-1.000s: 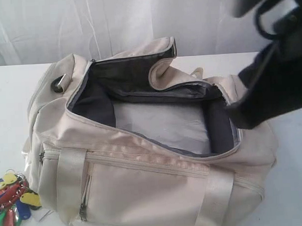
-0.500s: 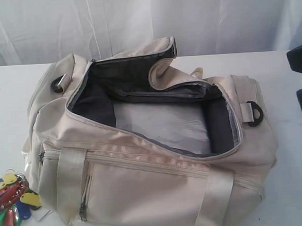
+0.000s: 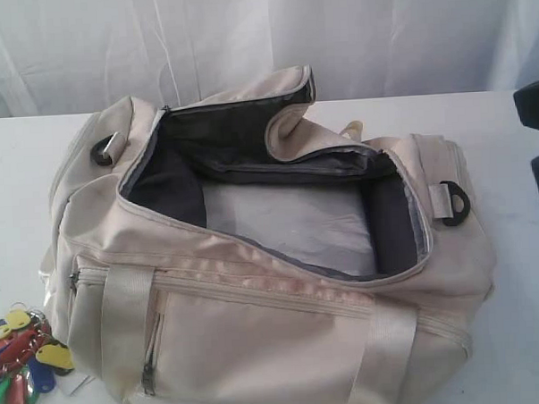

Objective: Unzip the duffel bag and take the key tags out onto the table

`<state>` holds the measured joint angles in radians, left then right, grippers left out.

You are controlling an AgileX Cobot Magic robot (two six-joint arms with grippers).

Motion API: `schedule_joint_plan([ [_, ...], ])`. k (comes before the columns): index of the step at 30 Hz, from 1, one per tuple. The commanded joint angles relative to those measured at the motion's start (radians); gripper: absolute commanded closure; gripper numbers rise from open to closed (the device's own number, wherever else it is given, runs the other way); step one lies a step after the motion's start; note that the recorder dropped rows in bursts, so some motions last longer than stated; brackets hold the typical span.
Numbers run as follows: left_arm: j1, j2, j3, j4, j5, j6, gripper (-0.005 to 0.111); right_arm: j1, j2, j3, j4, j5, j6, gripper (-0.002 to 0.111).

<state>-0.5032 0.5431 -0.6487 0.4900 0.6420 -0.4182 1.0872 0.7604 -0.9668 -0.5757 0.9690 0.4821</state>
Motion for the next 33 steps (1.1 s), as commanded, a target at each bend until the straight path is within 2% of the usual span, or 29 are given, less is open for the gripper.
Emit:
schedule_joint_plan([
  [1,0.002,-0.009,0.006,-0.002,0.0,-0.001,0.107,-0.011,-0.005,0.003,-0.001,-0.007,0.012,0.108],
  [7,0.002,-0.019,0.01,-0.002,0.0,-0.001,0.107,-0.011,-0.005,0.003,-0.001,-0.007,0.012,0.108],
  [10,0.025,-0.058,0.01,0.008,0.0,-0.001,0.107,-0.011,-0.005,0.003,-0.001,-0.007,0.012,0.108],
  [14,0.159,-0.153,0.01,0.013,0.002,-0.001,0.107,-0.011,-0.005,0.003,-0.001,-0.007,0.012,0.108],
  [16,0.242,-0.197,0.01,0.011,0.004,-0.001,0.107,-0.011,-0.005,0.003,-0.001,-0.007,0.012,0.108],
  [17,0.304,-0.223,0.01,-0.006,0.004,-0.009,0.107,-0.011,-0.005,0.003,-0.001,-0.007,0.012,0.108],
  [18,0.334,-0.238,0.016,-0.012,-0.003,-0.015,0.107,-0.011,-0.005,0.003,-0.001,-0.007,0.012,0.108],
  [20,0.417,-0.297,0.106,-0.014,-0.114,-0.087,0.107,-0.011,-0.005,0.003,-0.001,-0.007,0.012,0.108],
  [22,0.466,-0.342,0.26,-0.017,-0.324,-0.146,0.107,-0.011,-0.005,0.003,-0.001,-0.007,0.012,0.108],
  [25,0.507,-0.373,0.525,-0.017,-0.693,-0.231,0.107,-0.011,-0.005,0.003,-0.001,-0.007,0.012,0.108],
  [27,0.507,-0.397,0.649,-0.017,-0.888,-0.234,0.107,-0.011,-0.005,0.003,-0.001,-0.007,0.012,0.108],
  [28,0.507,-0.41,0.649,-0.013,-0.933,-0.234,0.107,-0.011,-0.005,0.003,-0.001,-0.007,0.012,0.108],
  [29,0.507,-0.417,0.649,-0.007,-0.885,-0.267,0.107,-0.011,-0.005,0.003,-0.001,-0.007,0.012,0.108],
  [33,0.515,-0.433,0.649,-0.022,-0.864,-0.301,0.107,-0.011,-0.005,0.003,-0.001,-0.007,0.012,0.108],
])
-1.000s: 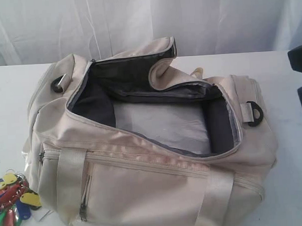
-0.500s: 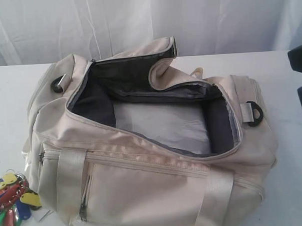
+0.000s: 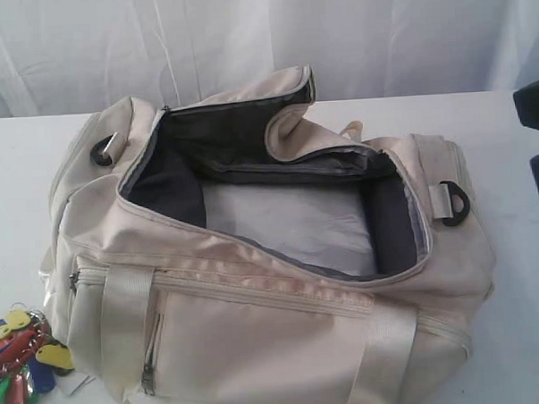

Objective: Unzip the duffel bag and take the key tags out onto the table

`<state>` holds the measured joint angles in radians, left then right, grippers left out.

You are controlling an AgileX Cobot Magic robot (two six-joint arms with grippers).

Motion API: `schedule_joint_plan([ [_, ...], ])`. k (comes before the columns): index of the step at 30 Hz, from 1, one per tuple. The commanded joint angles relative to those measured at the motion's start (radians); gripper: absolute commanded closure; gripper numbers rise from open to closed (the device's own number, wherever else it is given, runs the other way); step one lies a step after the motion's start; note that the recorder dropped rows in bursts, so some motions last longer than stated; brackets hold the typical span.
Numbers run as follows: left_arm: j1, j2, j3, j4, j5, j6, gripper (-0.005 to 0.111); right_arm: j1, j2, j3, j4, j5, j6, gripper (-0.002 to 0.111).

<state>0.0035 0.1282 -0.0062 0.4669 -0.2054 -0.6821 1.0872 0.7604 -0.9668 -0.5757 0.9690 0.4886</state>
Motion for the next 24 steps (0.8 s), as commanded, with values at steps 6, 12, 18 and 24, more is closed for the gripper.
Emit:
schedule_joint_plan([
  [6,0.008,-0.044,0.006,-0.002,0.059,-0.122,0.107,-0.011,-0.005,0.003,-0.001,-0.007,0.006,0.108],
  [12,0.008,-0.126,0.006,-0.018,0.265,-0.137,0.107,-0.011,-0.005,0.003,-0.001,-0.007,0.006,0.108],
  [18,0.008,-0.128,0.006,-0.118,0.453,0.0,0.107,-0.011,-0.005,0.003,-0.001,-0.007,0.006,0.108],
  [24,0.008,-0.128,0.006,-0.541,0.423,0.612,0.107,-0.011,-0.005,0.003,-0.001,-0.004,0.006,0.108],
])
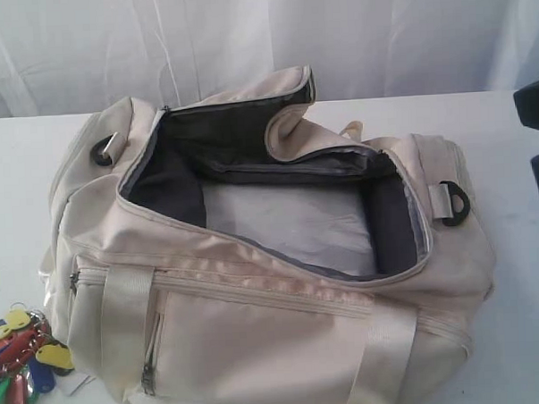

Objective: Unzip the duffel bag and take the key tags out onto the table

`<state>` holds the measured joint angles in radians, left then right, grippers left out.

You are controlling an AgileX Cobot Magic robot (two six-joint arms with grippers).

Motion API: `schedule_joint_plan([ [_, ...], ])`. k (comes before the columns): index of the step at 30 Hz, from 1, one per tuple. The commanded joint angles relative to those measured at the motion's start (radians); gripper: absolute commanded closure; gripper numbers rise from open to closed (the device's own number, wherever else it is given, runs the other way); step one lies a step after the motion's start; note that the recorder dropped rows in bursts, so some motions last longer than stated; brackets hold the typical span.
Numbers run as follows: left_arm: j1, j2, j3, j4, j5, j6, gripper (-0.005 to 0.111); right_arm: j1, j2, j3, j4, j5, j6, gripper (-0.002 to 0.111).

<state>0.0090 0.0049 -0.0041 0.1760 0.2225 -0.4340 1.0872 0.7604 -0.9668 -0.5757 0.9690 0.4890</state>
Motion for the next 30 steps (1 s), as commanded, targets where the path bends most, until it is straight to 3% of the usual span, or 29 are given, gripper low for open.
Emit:
schedule_joint_plan([
  [1,0.002,-0.005,0.004,-0.285,-0.005,0.421,0.107,-0.011,-0.005,0.003,-0.001,-0.004,0.005,0.108],
  [17,0.002,-0.005,0.004,-0.28,0.001,0.381,0.107,-0.011,-0.005,0.003,-0.001,-0.006,0.005,0.108],
  [19,0.002,-0.005,0.004,-0.278,0.001,0.411,0.107,-0.011,-0.005,0.003,-0.001,-0.006,0.005,0.108],
  [22,0.002,-0.005,0.004,-0.276,0.009,0.586,0.107,-0.011,-0.005,0.003,-0.001,-0.006,0.005,0.108],
  [30,0.002,-0.005,0.004,-0.276,0.009,0.542,0.107,-0.011,-0.005,0.003,-0.001,-0.006,0.005,0.108],
])
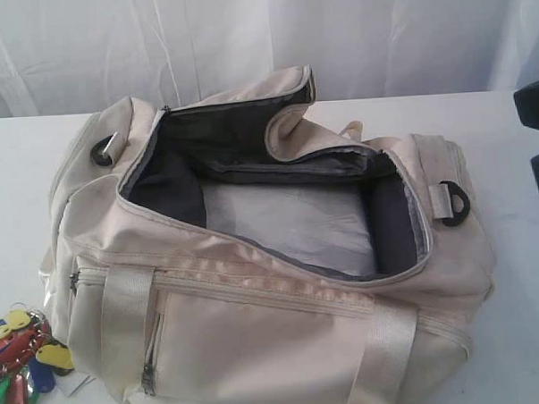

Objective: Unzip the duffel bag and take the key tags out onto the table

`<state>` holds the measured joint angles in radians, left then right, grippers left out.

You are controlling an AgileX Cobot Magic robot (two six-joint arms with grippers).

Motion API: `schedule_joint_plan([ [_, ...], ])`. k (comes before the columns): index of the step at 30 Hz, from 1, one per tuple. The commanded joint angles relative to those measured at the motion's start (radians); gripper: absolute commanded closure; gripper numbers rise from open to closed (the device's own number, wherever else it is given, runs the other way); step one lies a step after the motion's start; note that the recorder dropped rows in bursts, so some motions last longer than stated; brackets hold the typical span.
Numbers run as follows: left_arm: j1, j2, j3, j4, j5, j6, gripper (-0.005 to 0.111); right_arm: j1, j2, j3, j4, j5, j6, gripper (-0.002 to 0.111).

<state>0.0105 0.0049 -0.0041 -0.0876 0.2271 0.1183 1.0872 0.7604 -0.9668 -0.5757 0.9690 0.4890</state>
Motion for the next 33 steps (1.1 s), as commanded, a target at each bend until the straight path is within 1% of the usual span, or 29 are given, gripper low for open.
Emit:
schedule_joint_plan([
  [1,0.001,-0.005,0.004,-0.007,0.004,-0.009,0.107,-0.011,-0.005,0.003,-0.001,-0.006,0.005,0.108],
  [5,0.001,-0.005,0.004,0.096,0.004,-0.009,0.107,-0.011,-0.005,0.003,-0.001,-0.006,0.005,0.108],
  [33,0.001,-0.005,0.004,0.095,0.004,-0.009,0.107,-0.013,-0.013,0.003,-0.006,-0.006,0.007,0.108],
])
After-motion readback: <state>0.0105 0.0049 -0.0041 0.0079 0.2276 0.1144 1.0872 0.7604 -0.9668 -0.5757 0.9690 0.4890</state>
